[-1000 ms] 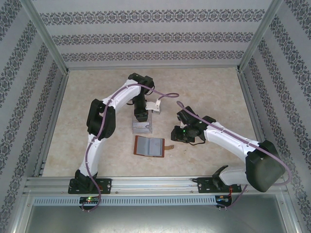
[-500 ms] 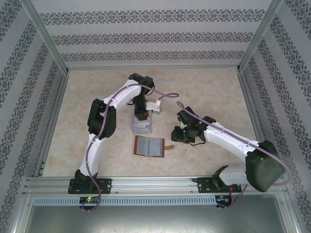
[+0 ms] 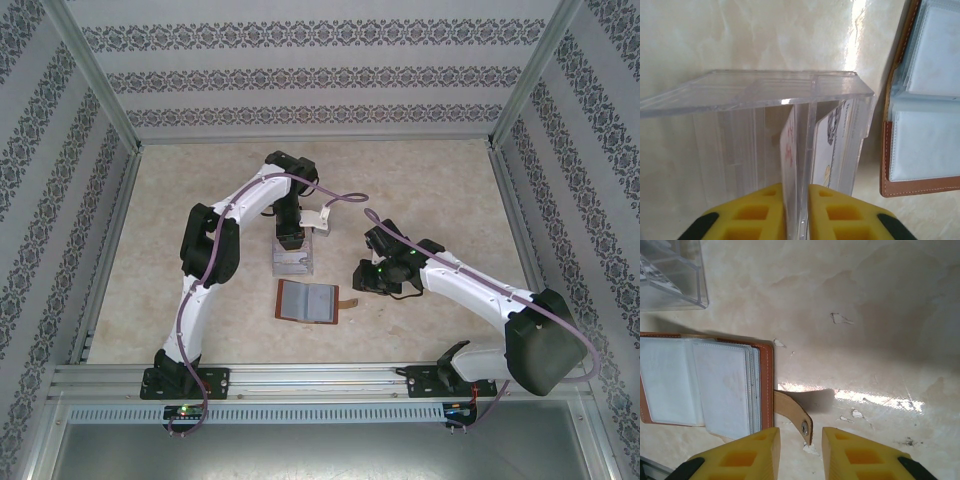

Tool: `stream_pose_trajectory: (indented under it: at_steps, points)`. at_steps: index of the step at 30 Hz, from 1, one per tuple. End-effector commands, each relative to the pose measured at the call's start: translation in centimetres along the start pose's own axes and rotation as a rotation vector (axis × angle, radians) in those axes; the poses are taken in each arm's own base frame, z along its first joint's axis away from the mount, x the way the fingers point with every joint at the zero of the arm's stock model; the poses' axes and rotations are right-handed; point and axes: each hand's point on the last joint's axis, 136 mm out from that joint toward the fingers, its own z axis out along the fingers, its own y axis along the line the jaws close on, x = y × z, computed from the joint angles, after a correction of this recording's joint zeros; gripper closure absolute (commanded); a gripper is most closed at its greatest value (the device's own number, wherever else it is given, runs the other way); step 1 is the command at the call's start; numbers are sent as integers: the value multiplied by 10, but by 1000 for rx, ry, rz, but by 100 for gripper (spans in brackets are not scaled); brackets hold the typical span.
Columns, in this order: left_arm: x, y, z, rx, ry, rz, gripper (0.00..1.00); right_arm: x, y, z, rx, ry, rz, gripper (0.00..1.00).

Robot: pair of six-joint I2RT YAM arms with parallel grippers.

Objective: Take the credit cards out of the card holder

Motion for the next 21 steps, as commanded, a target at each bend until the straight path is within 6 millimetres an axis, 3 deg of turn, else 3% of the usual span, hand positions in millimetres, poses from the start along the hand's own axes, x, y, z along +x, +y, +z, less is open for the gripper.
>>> stream_pose_trajectory:
  at_steps: [1,10,21]
  points:
    - [8,2,-12,-20,19,1,78,0,-5,-3,14,-10,8,70]
    - [7,14,-38,-149,10,19,77,-1,-4,-3,11,-13,8,70]
    - [12,30,-48,-270,34,-2,78,-3,-1,-4,5,-11,4,70]
